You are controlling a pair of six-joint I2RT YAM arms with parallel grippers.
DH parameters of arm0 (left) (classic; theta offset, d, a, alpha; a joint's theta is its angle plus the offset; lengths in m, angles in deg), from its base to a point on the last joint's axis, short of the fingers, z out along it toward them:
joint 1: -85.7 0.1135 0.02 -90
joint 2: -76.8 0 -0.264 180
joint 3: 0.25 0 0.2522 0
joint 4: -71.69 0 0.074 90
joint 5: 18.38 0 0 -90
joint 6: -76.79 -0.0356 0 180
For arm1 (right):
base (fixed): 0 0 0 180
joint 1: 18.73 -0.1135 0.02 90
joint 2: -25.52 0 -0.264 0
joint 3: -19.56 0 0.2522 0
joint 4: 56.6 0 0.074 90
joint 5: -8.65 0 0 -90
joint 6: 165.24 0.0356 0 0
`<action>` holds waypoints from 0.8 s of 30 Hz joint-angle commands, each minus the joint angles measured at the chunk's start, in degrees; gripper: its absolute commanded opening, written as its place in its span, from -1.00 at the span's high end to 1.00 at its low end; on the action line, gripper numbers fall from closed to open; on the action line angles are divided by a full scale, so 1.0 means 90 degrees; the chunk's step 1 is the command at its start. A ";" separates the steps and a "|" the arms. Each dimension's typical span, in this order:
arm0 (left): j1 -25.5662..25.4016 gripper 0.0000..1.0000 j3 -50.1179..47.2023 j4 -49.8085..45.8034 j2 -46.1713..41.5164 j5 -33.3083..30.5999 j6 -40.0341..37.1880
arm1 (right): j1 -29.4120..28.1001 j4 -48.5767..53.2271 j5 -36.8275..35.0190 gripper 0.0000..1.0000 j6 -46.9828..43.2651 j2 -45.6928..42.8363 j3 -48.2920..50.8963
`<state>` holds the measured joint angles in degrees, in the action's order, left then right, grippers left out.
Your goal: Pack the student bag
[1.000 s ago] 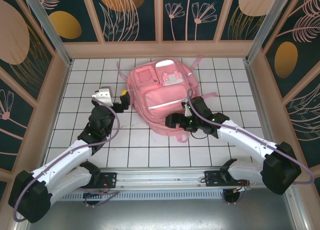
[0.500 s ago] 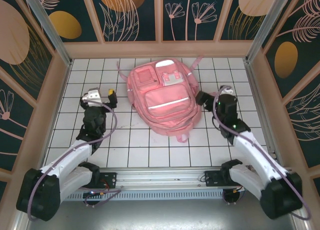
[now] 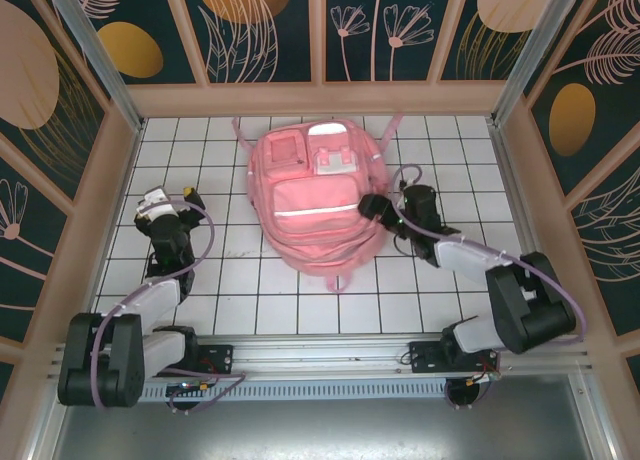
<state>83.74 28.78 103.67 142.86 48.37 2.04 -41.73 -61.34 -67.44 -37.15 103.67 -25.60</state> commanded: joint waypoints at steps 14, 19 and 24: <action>0.0481 -0.98 -0.0264 0.2631 0.1750 0.1511 -0.0698 | 0.1061 -0.1792 -0.3553 -0.98 -0.2658 -0.2468 0.1404; 0.0481 -0.97 -0.0933 0.4509 0.2392 0.1709 -0.0732 | 0.1739 -0.3169 -0.3034 -0.98 -0.3923 -0.0802 0.1411; 0.0481 -0.97 -0.0408 0.3346 0.2289 0.2347 -0.1033 | 0.2601 -0.4811 -0.1761 -0.98 -0.4195 0.0221 0.1801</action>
<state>87.85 22.88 132.28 163.39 65.11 -4.96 -21.45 -89.73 -90.35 -70.55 103.06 -11.56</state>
